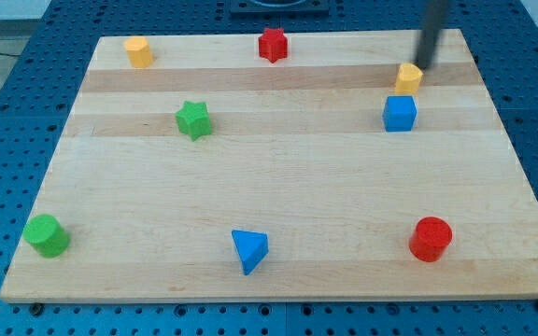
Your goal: Slide the red circle bottom of the blue cube
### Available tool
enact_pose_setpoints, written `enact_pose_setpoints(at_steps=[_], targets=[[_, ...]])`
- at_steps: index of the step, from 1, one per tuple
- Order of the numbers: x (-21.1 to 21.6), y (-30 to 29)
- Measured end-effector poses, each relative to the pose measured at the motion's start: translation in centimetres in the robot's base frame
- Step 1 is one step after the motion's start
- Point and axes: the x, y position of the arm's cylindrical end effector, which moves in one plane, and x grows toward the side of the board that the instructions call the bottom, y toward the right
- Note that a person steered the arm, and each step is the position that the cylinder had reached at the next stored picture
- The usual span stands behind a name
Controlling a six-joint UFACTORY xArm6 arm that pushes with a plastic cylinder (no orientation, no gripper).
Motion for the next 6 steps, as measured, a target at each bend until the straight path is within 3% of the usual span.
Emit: enact_pose_setpoints(at_steps=[1, 2, 3, 4, 6], targets=[[12.8, 4.0], [25.2, 2.1], [30.0, -6.7], [26.9, -14.1], [20.5, -13.8]])
